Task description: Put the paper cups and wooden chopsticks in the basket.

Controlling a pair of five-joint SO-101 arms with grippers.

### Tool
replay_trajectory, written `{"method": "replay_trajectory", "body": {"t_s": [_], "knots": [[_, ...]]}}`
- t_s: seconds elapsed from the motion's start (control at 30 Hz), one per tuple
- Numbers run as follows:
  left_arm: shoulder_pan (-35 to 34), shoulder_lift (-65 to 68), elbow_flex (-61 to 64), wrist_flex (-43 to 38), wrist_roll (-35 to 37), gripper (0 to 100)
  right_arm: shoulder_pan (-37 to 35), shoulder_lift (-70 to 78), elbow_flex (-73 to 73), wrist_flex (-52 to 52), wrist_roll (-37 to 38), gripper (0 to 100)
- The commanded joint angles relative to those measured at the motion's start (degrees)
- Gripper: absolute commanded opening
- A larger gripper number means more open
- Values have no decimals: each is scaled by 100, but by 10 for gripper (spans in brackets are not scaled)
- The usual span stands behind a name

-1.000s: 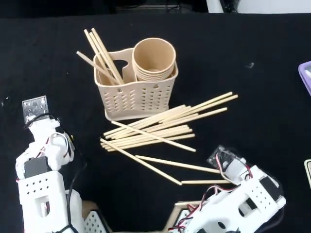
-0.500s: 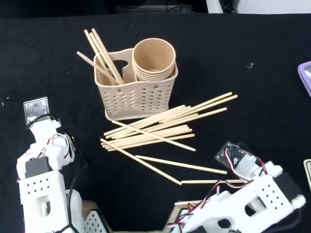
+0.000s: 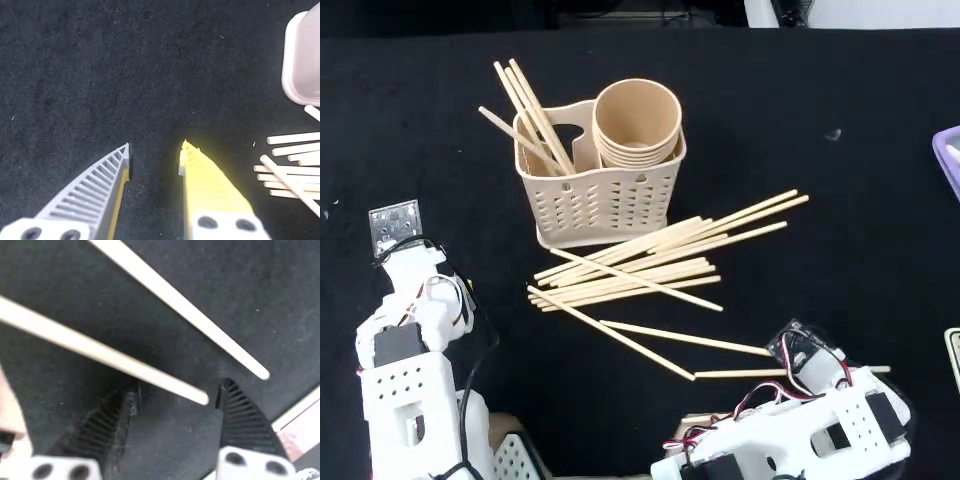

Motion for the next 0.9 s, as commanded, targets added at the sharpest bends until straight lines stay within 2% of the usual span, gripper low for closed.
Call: {"method": "replay_trajectory", "body": {"t_s": [0.0, 0.3, 0.37, 0.53, 0.6, 0.77, 0.87], "knots": [[-22, -53, -57, -114, 44, 170, -325, -66, -57, -290, -501, 248], [-13, -53, -57, -114, 44, 170, -1248, -66, -251, -167, -1565, 247], [-13, -53, -57, -114, 44, 170, -1301, -66, -426, 246, -1582, 247], [-13, -53, -75, -114, 44, 170, -1442, -66, -1455, 2101, -1582, 247], [-13, -53, -75, -114, 44, 170, -1565, -66, -1727, 2470, -1600, 247], [-31, -53, -66, -114, 35, 170, -1855, -66, -1631, 2514, -1600, 247], [-40, -53, -57, -114, 35, 170, -2031, -66, -1341, 1952, -1565, 247]]}}
